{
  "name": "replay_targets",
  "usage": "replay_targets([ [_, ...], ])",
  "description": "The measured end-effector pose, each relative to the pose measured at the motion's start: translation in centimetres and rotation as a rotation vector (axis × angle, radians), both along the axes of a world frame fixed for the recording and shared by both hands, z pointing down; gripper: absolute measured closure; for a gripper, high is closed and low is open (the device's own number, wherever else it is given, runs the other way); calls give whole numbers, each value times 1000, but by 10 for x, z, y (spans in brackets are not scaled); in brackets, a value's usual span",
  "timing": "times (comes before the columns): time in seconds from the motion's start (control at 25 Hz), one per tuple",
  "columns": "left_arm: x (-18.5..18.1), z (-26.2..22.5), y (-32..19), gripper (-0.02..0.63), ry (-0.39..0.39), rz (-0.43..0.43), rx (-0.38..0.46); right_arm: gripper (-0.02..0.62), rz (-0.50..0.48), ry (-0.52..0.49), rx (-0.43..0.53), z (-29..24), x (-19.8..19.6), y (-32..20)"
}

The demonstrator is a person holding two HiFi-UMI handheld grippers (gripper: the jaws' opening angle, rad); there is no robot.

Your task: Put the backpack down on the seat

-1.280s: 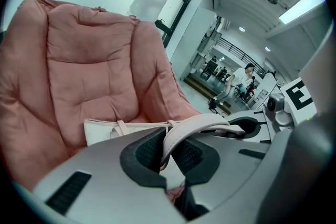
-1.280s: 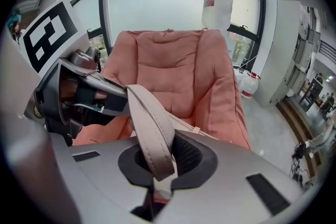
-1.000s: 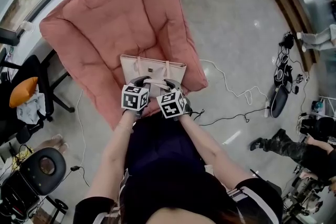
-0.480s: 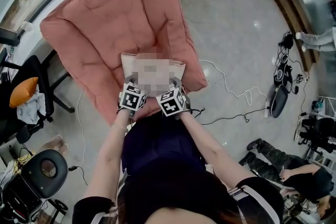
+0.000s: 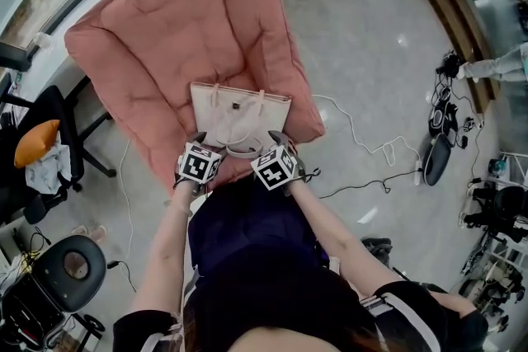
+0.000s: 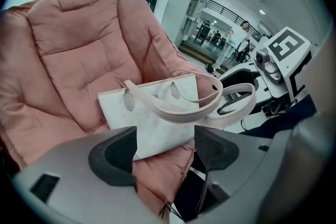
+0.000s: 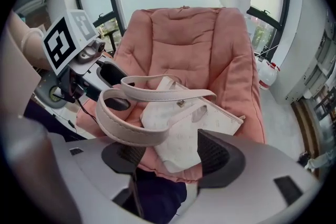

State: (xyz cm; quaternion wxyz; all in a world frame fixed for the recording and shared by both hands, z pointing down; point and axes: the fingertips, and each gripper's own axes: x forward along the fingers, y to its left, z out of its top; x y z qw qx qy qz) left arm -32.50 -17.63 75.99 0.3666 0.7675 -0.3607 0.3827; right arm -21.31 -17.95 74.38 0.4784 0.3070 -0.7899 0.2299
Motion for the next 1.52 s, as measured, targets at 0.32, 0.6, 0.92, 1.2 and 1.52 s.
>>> replay_targets([
  [0.32, -15, -4, 25, 278, 43, -59, -35, 302, 44, -32, 20, -17, 7, 11],
  [0.6, -20, -21, 50, 278, 104, -122, -29, 302, 42, -37, 41, -36, 14, 13],
  [0.92, 14, -77, 20, 279, 234, -135, 110, 302, 216, -196, 119, -86, 18, -15],
  [1.2, 45, -153, -23, 279, 364, -125, 280, 304, 272, -411, 188, -149, -6, -50],
  [1.52, 44, -239, -80, 287, 385, -113, 508, 304, 405, -644, 348, -235, -4, -98],
])
